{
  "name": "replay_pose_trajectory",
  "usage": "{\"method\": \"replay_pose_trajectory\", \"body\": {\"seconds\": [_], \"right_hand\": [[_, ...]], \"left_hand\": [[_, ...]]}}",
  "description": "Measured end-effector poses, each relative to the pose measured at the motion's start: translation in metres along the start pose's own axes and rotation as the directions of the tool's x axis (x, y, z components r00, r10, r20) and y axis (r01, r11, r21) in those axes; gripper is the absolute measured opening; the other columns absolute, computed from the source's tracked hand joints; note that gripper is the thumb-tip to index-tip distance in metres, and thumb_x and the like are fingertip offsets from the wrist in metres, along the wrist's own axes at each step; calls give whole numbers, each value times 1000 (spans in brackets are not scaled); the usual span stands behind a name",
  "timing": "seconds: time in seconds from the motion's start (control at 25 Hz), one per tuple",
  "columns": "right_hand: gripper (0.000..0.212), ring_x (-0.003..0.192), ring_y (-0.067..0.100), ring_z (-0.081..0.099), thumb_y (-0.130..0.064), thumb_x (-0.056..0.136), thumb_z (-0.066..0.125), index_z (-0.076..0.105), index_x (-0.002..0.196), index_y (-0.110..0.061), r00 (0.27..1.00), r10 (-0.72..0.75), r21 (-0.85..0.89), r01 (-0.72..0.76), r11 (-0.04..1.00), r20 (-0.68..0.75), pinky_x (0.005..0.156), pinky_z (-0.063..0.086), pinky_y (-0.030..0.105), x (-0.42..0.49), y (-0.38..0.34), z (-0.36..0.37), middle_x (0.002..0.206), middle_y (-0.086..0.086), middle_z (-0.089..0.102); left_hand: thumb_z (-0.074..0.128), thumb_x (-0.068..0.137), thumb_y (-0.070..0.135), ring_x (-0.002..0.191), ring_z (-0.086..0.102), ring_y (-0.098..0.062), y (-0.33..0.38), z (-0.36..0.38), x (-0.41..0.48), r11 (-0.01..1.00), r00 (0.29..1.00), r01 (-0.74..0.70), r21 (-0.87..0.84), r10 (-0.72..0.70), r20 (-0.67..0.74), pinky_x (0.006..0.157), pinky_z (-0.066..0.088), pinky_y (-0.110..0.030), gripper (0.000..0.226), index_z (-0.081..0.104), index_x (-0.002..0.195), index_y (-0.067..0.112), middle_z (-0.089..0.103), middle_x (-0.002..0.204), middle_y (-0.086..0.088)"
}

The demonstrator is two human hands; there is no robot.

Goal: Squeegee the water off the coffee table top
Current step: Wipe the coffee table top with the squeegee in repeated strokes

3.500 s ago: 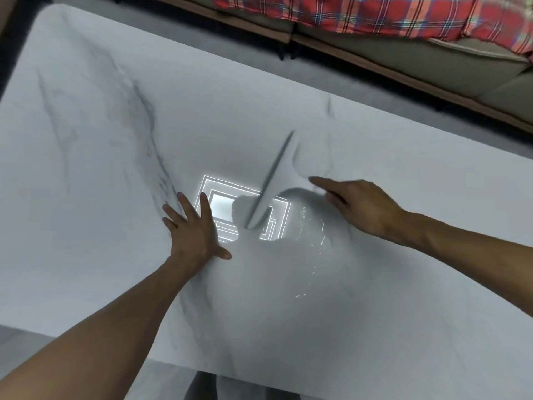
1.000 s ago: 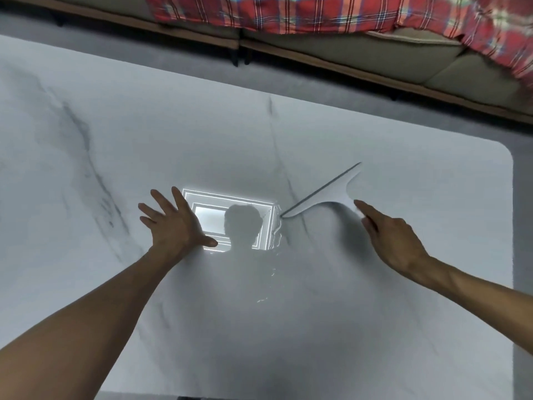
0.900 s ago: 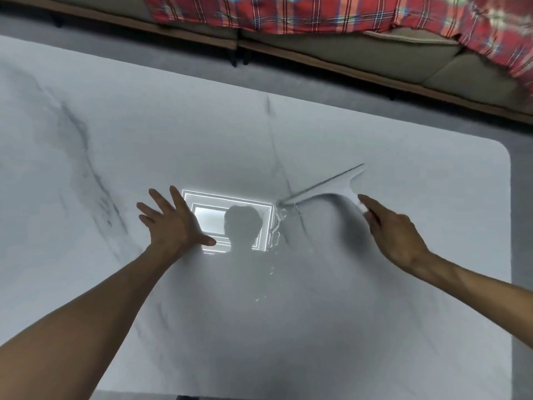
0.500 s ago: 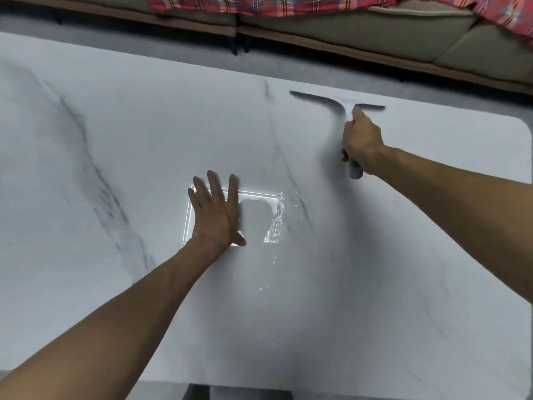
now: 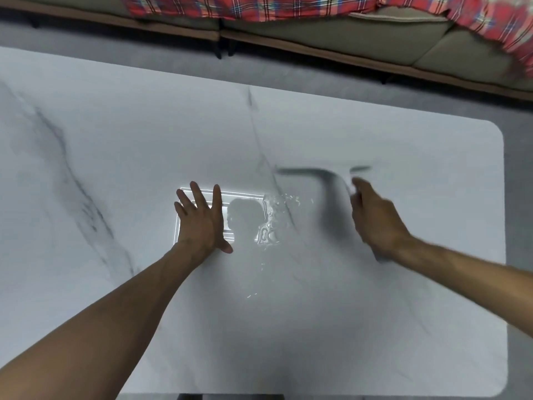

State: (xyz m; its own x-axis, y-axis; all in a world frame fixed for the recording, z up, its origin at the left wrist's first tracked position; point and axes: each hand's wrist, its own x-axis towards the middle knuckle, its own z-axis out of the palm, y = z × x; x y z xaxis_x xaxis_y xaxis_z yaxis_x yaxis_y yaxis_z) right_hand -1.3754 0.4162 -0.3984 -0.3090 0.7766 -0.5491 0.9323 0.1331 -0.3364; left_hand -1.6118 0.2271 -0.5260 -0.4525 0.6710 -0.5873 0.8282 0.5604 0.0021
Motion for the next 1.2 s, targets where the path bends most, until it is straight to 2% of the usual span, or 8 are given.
{"method": "replay_pose_trajectory", "body": {"seconds": [0.24, 0.4, 0.52, 0.68, 0.8, 0.88, 0.96, 1.2], "right_hand": [[47, 76, 33, 58, -12, 93, 28, 37, 138, -22, 993, 104, 235, -87, 968, -59, 52, 40, 30, 102, -100, 15, 116, 23, 59], [49, 105, 39, 59, -19, 96, 32, 35, 144, -28, 994, -100, 42, 102, 994, -47, 86, 48, 39, 51, -78, 59, 127, 18, 59], [46, 93, 39, 62, -26, 100, 34, 34, 144, -38, 974, -224, -78, 227, 971, 43, 81, 49, 42, -8, -17, 68, 103, 14, 69], [45, 66, 23, 60, -32, 101, 33, 31, 144, -44, 977, -163, -226, 192, 955, 139, 64, 46, 33, -63, 59, 41, 71, -7, 59], [43, 81, 23, 65, -37, 101, 33, 33, 143, -47, 975, -64, -261, 120, 958, 212, 73, 49, 32, -81, 85, 8, 96, -3, 71], [42, 99, 30, 64, -35, 100, 36, 38, 141, -43, 982, -81, -203, 116, 972, 172, 86, 49, 34, -64, 79, -9, 118, 6, 68], [42, 95, 26, 61, -31, 100, 38, 42, 142, -34, 988, -134, -80, 140, 987, 72, 87, 45, 35, -23, 53, -18, 123, 14, 65], [49, 67, 23, 48, -24, 95, 26, 39, 140, -35, 987, 159, 374, -140, 917, -19, 51, 29, 22, 102, -59, -4, 104, 6, 53]], "left_hand": [[81, 38, 73, 133, 8, -69, -6, 6, 2, 1000, 1000, -20, -22, 20, -2, 108, 21, -67, 155, -5, 152, 13, -1, 151, -41], [82, 41, 70, 134, 7, -67, -6, 4, -2, 998, 999, -31, -51, 30, -12, 110, 19, -66, 151, -2, 152, 14, -2, 152, -39], [82, 44, 68, 134, 11, -65, -9, 3, -11, 998, 998, -57, -27, 56, -23, 109, 22, -63, 143, 7, 152, 11, 5, 151, -39], [76, 71, 33, 129, 24, -61, -9, 6, -32, 995, 997, -59, -82, 55, -49, 106, 32, -59, 93, 25, 143, 4, 19, 145, -39], [44, 85, 13, 122, 34, -56, 0, 10, -59, 991, 996, -33, -127, 22, -88, 104, 33, -56, 61, 28, 142, 0, 29, 141, -39], [35, 90, 11, 124, 34, -56, 6, 14, -74, 983, 997, -5, -184, -10, -80, 105, 31, -55, 58, 24, 146, -4, 29, 142, -41], [29, 94, 11, 129, 30, -57, 8, 18, -86, 968, 997, 36, -249, -53, -63, 108, 27, -55, 57, 19, 147, -5, 24, 144, -42], [40, 97, 21, 144, 8, -51, 5, 25, -91, 954, 988, 148, -260, -134, 71, 117, 15, -55, 69, 3, 153, 2, 1, 156, -33]]}}
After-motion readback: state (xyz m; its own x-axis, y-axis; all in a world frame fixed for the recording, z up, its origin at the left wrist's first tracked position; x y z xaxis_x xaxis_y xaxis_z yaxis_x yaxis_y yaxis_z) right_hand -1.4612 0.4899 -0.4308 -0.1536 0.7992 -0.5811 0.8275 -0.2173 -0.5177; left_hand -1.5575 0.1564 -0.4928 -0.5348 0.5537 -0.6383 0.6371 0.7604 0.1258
